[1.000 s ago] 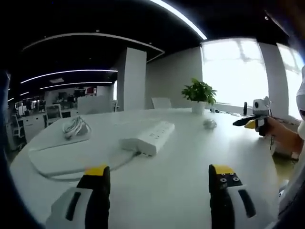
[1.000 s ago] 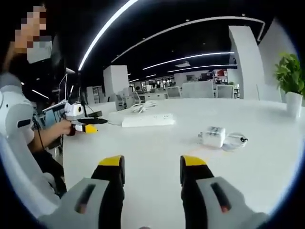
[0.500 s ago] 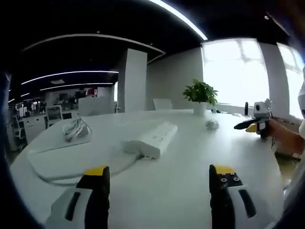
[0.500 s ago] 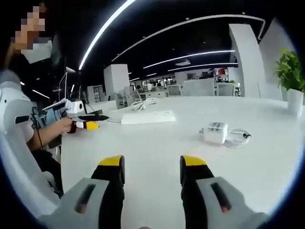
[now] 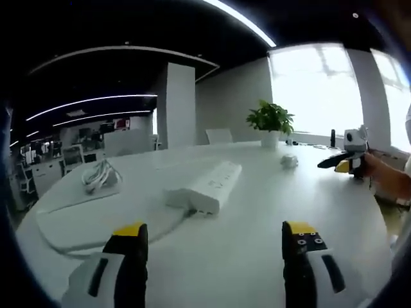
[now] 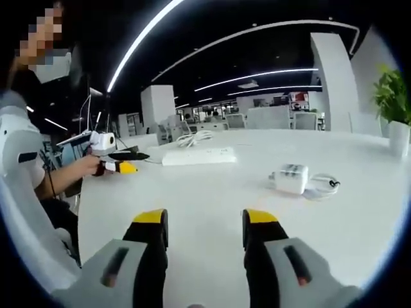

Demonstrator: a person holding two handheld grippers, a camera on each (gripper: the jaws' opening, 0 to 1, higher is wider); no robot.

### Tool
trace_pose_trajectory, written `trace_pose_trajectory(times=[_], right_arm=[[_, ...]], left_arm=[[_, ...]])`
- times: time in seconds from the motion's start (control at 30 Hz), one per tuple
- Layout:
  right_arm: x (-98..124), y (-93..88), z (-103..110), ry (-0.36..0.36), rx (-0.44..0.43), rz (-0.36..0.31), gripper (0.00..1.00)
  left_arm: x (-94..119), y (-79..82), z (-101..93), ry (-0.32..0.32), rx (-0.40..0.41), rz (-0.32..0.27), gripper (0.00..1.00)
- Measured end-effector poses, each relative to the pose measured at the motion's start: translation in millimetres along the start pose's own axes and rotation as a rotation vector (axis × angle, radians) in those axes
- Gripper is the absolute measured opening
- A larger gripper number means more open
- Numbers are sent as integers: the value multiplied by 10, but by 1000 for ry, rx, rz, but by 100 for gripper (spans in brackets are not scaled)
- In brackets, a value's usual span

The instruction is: Straighten the power strip on the desk, plug the charger into it

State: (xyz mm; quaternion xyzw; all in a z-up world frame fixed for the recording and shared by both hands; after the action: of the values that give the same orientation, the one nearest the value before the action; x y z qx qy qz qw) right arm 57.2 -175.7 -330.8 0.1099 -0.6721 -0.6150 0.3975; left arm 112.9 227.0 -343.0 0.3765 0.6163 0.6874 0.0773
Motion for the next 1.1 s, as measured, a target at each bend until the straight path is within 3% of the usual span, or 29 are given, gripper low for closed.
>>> trace_pose_trajectory(times=[1.1], right_arm=[[-194,12,4,41,15,23,46]], left_arm=[[-159,122,106,9,2,-32,83]])
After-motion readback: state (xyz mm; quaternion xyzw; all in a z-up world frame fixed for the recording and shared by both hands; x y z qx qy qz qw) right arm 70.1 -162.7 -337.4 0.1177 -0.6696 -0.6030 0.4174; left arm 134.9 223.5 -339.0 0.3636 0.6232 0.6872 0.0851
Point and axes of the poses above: the point that each gripper's makers call its tool centre point, and the gripper's own axes: x roughly backward along the fingers, z roughly to its left, y roughly out of its top, the point moved 7 cm from there along x, roughly backward along the fingers, and after that the axes turned 11 degrees about z, right-handed, at the moved point
